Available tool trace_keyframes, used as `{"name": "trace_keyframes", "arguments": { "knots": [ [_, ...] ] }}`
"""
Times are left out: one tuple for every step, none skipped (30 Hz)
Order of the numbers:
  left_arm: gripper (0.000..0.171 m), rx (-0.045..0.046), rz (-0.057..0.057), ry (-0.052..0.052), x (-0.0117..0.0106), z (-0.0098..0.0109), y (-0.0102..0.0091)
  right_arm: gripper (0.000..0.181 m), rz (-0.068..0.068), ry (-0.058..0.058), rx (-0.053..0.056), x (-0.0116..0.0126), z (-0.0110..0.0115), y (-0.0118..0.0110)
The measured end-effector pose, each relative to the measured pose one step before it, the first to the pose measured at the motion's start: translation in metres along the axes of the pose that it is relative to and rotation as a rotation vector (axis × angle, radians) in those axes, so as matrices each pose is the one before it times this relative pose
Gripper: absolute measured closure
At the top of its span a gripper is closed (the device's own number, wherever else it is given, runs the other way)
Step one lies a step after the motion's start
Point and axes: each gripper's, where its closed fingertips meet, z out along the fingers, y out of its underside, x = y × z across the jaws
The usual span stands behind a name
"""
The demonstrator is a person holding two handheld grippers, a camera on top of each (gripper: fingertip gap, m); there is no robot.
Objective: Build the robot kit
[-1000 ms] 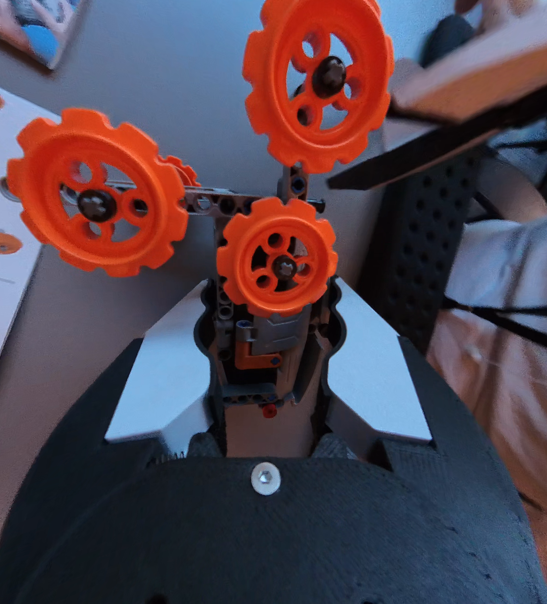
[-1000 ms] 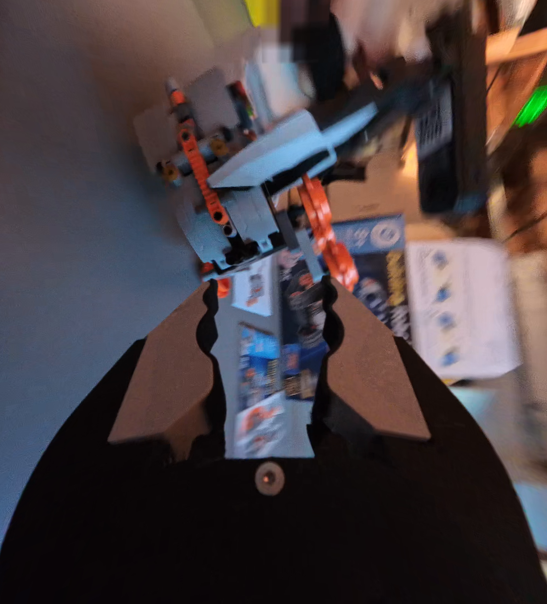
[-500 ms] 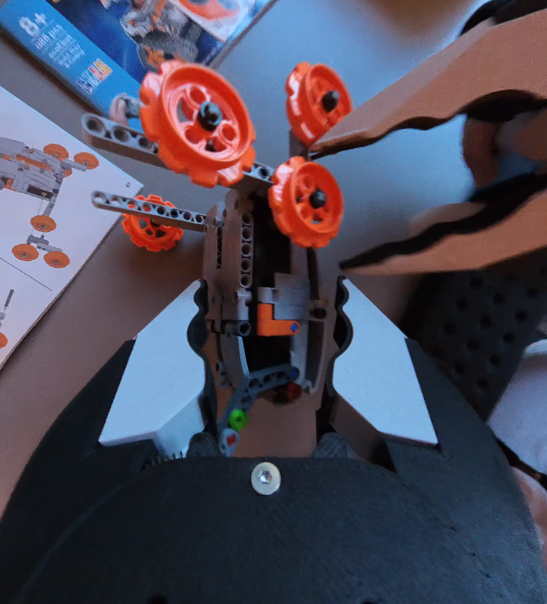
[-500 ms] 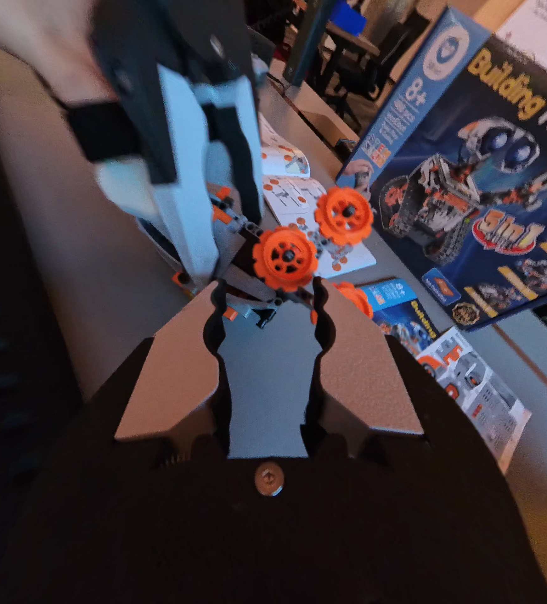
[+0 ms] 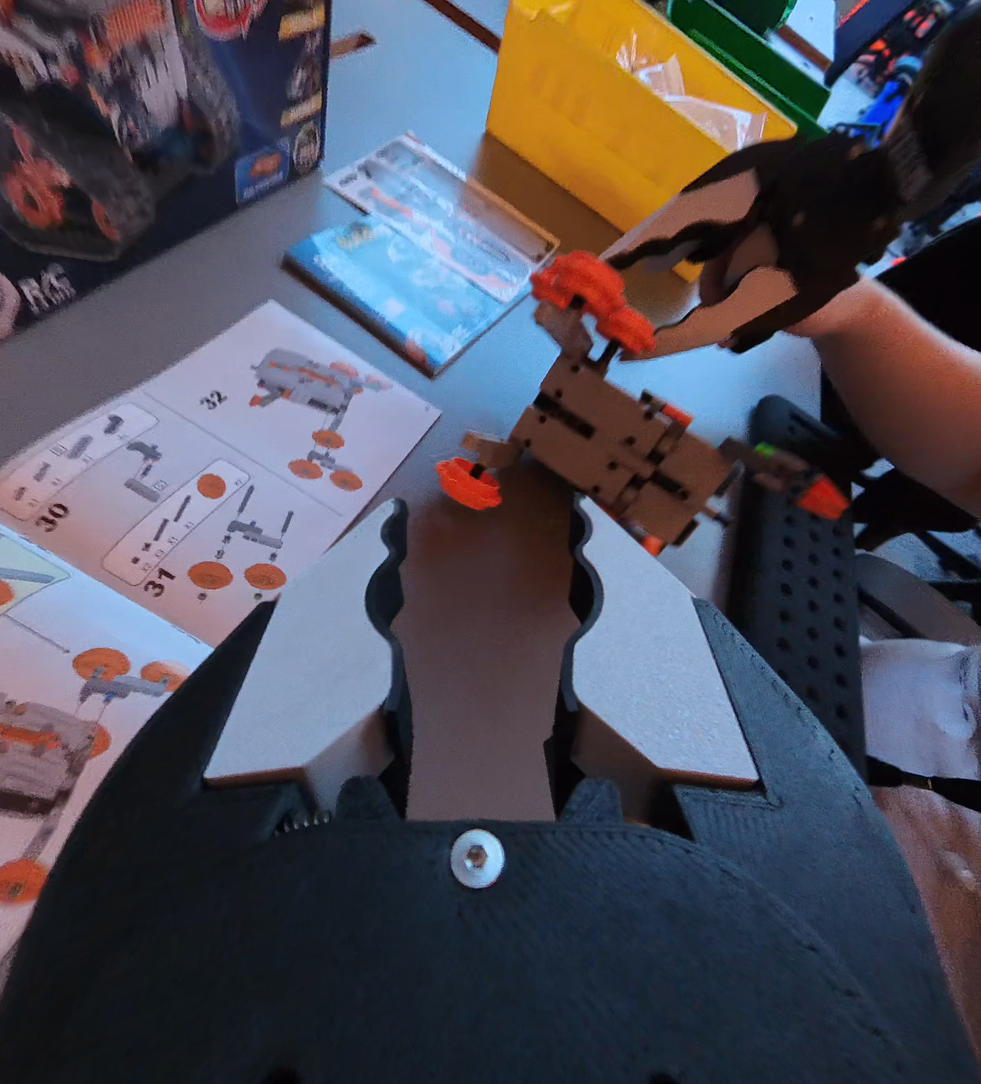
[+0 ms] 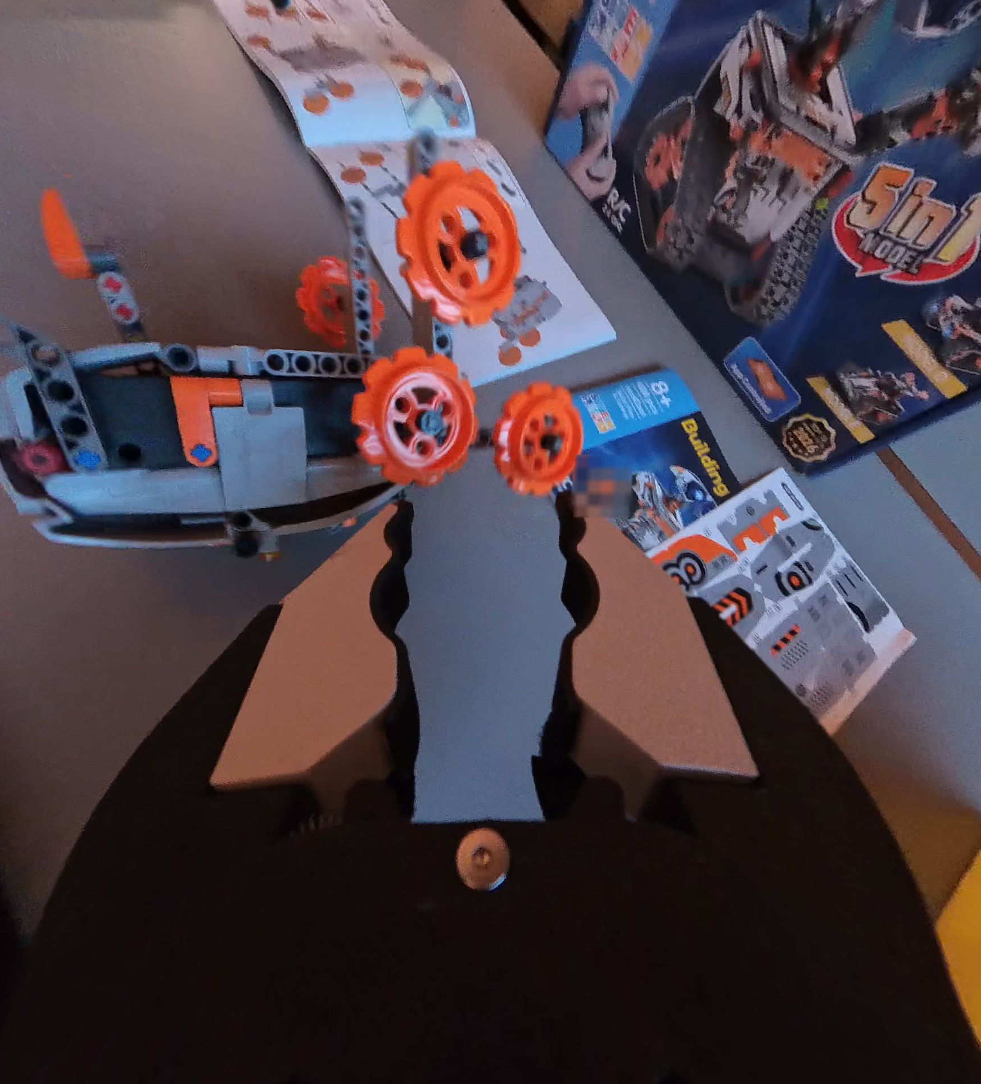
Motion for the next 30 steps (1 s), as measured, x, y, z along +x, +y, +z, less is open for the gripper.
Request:
{"name": "trace_keyframes", "arguments": {
  "knots": [
    [0.119, -0.01511, -0.0257, 0.0311, -0.00563, 0.00939, 0.00678, 0.13, -0.0138, 0.0052, -0.0183, 0.00108, -0.00241, 0.0013],
    [0.122, -0.01589, -0.0303, 0.0365, -0.00185, 0.00876, 0.00492, 0.131, -0.0211, 0.0108, -0.0261, 0.00032, -0.00329, 0.00202],
    [0.123, -0.02414, -0.0301, 0.0358, 0.00131, 0.00747, 0.00378, 0.131, -0.0217, 0.0166, -0.0311, 0.00074, -0.00348, 0.00239],
    [0.128, -0.03165, -0.0178, 0.0342, 0.00463, 0.0056, 0.00271, 0.131, -0.0173, 0.0059, -0.0173, -0.00076, -0.00345, -0.00002],
    [0.135, -0.03089, 0.0015, 0.0242, 0.00597, 0.00408, 0.00287, 0.133, -0.011, -0.0064, 0.0036, -0.00261, -0.00389, -0.00397],
    [0.14, -0.03043, 0.004, -0.0036, 0.00273, 0.00351, 0.00447, 0.136, -0.0034, -0.0062, 0.0177, -0.00236, -0.00413, -0.00724],
    [0.138, -0.03112, 0.011, -0.0146, 0.00052, 0.003, 0.00614, 0.136, 0.0008, -0.0158, 0.024, -0.00352, -0.00374, -0.00931],
    [0.135, -0.0169, 0.0317, -0.0076, 0.00057, 0.00269, 0.00553, 0.136, 0.0001, -0.0237, 0.0205, -0.00446, -0.00287, -0.00951],
    [0.13, -0.00648, 0.0453, -0.0128, -0.00178, 0.00279, 0.00425, 0.136, 0.0011, -0.0251, 0.0201, -0.00452, -0.00163, -0.0099],
    [0.124, -0.00789, 0.0507, -0.031, -0.00669, 0.00292, 0.00372, 0.136, 0.0106, -0.0217, 0.0218, -0.00343, 0.00002, -0.01032],
    [0.115, -0.00583, 0.0568, -0.0184, -0.00615, 0.00388, 0.00173, 0.136, 0.0244, -0.0205, 0.0138, -0.00221, 0.0021, -0.00901],
    [0.109, 0.00108, 0.0518, 0.0064, -0.00258, 0.00441, -0.00098, 0.135, 0.0404, -0.0049, -0.0088, 0.00128, 0.00317, -0.006],
    [0.107, 0.01423, 0.0326, 0.0143, -0.00219, 0.00401, -0.00397, 0.13, 0.057, 0.0055, -0.0174, 0.00328, 0.00323, -0.00448],
    [0.104, 0.02671, 0.004, 0.0256, -0.0015, 0.00392, -0.00646, 0.126, 0.068, -0.0087, -0.0135, -0.00085, 0.00278, -0.00405],
    [0.102, 0.02834, -0.0184, 0.0624, 0.00335, 0.00402, -0.00797, 0.119, 0.0953, -0.0065, -0.0092, -0.00398, 0.00217, -0.00311],
    [0.102, 0.02849, -0.0297, 0.0715, 0.00441, 0.00404, -0.00894, 0.106, 0.0818, -0.0267, -0.0007, -0.0108, 0.00203, -0.00277],
    [0.103, 0.03141, -0.022, 0.0583, 0.0029, 0.00414, -0.00961, 0.099, 0.0421, -0.0236, -0.0114, -0.01377, 0.00246, 0.00131],
    [0.104, 0.0185, -0.007, 0.0433, 0.00208, 0.0047, -0.00755, 0.097, 0.0045, 0.0107, -0.0267, -0.01025, 0.00325, 0.00492],
    [0.107, -0.00888, 0.0053, 0.0228, -0.00052, 0.00553, -0.0036, 0.095, -0.0337, 0.0577, -0.0408, -0.00245, 0.00406, 0.00702],
    [0.107, -0.02576, 0.0171, 0.0139, -0.00144, 0.00631, -0.00126, 0.095, -0.0603, 0.0951, -0.0475, 0.00563, 0.0038, 0.00697],
    [0.107, -0.02537, 0.0254, 0.0188, 0.00032, 0.00664, -0.0009, 0.096, -0.0563, 0.1018, -0.0216, 0.0101, 0.00319, 0.00293],
    [0.103, -0.01388, 0.0208, 0.0283, 0.00199, 0.00641, -0.00193, 0.099, -0.0192, 0.0816, -0.0061, 0.01111, 0.00324, 0.00128],
    [0.096, -0.00863, 0.006, 0.0369, 0.00261, 0.00584, -0.00196, 0.1, 0.0076, 0.0322, -0.0172, 0.00592, 0.00421, 0.00341],
    [0.092, -0.01729, -0.0047, 0.0389, 0.00168, 0.0051, 0.0002, 0.102, 0.0099, -0.0163, -0.0347, -0.00148, 0.00442, 0.00606],
    [0.093, -0.02178, -0.0076, 0.0241, -0.00148, 0.00394, 0.00079, 0.104, -0.0048, -0.0184, -0.0462, -0.00267, 0.00436, 0.00775],
    [0.095, -0.01244, 0.0018, 0.0062, -0.00429, 0.00273, -0.00025, 0.106, -0.0254, -0.0064, -0.0305, -0.00116, 0.00289, 0.00518],
    [0.095, -0.00922, 0.0021, 0.0201, -0.002, 0.00285, 0.00005, 0.107, -0.0046, 0.0018, 0.0177, 0.00088, 0.00021, -0.00201],
    [0.098, -0.00935, -0.0134, 0.0528, 0.00325, 0.00328, -0.00009, 0.107, -0.0005, -0.0089, -0.0038, 0.00159, 0.00073, 0.00061],
    [0.104, -0.01391, -0.0247, 0.0662, 0.00554, 0.0038, 0.00117, 0.107, -0.0051, -0.0171, -0.002, 0.00235, 0.0012, 0.00064],
    [0.102, -0.02281, -0.0352, 0.0385, 0.00149, 0.00432, 0.00229, 0.108, -0.0011, -0.0234, 0.0016, 0.00348, 0.00132, 0.00059]
  ]
}}
